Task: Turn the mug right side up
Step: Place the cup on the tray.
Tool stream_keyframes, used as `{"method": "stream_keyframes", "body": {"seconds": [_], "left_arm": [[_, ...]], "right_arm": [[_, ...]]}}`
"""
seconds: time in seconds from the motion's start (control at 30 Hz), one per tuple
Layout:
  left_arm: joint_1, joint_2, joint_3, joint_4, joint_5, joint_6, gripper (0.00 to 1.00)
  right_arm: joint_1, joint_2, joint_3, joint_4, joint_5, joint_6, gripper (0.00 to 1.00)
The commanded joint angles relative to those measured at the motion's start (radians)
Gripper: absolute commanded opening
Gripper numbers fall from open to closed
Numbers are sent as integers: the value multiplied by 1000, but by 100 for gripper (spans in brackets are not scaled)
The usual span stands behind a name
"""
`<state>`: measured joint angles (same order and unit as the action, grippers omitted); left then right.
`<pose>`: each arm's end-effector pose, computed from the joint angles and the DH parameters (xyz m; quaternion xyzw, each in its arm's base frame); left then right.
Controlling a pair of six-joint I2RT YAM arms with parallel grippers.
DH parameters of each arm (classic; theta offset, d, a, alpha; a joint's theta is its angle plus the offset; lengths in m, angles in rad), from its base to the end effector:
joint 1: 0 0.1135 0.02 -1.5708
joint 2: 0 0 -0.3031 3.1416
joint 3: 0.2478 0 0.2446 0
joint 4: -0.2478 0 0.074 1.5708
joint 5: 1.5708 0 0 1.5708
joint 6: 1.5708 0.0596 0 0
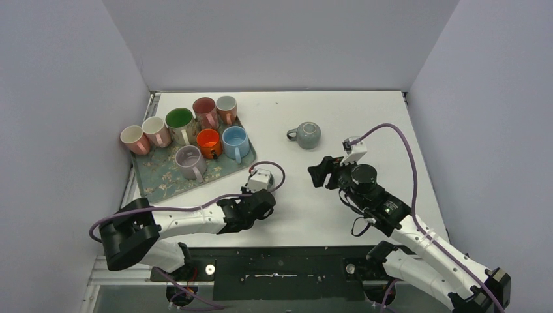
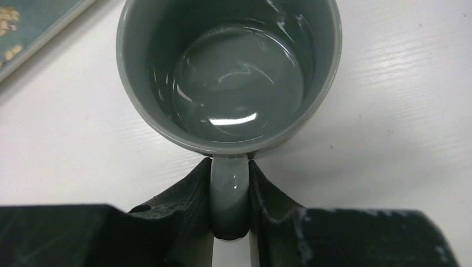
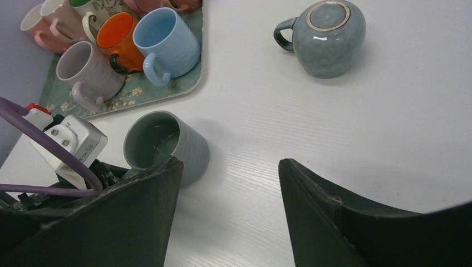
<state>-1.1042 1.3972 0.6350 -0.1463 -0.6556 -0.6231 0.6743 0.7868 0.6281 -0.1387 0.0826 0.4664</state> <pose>0.1472 -0.2115 0.1961 0.1116 0.8945 -0.0362 0.4314 0.1414 0.1068 0.3108 -0.0589 0.8016 0.2928 0.5179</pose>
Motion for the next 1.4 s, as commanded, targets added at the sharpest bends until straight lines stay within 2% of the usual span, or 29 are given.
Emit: {"method": "stream_keyframes", "body": {"seconds": [0.0,0.07,0.17,0.27,0.57,0.67,0.8,0.97,1.13,1.27,1.37], "left_arm": [[11,-119,64,38,-125,24,0],[15,-164,78,26,-161,34,0],[28,-228,119,-1,-179,95,0],[60,-290,165,-59,-204,114,0],[207,-432,228,-133,-311,215,0],[277,-484,240,-107,-323,292,0],[407,-517,276,-103,-306,320,0],[625,-521,292,-144,-246,278,0],[817,-500,282,-168,-246,223,0],[987,-484,241,-194,-129,103,0],[1068,-464,199,-178,-58,36,0]], "right_arm": [[-5,-62,-19,88,-35,19,70],[-5,-68,-24,89,-39,17,76],[-5,-58,-18,83,-72,5,92],[-5,-59,-26,86,-107,9,100],[-5,-66,-66,130,-144,-4,100],[-5,-69,-68,124,-151,-20,100],[-5,-77,-71,129,-154,-44,100],[-6,-69,-55,113,-173,-74,100],[-5,-84,-92,160,-226,-66,100],[-6,-63,-81,156,-247,-86,100],[-6,-39,-56,142,-281,-102,100]]}}
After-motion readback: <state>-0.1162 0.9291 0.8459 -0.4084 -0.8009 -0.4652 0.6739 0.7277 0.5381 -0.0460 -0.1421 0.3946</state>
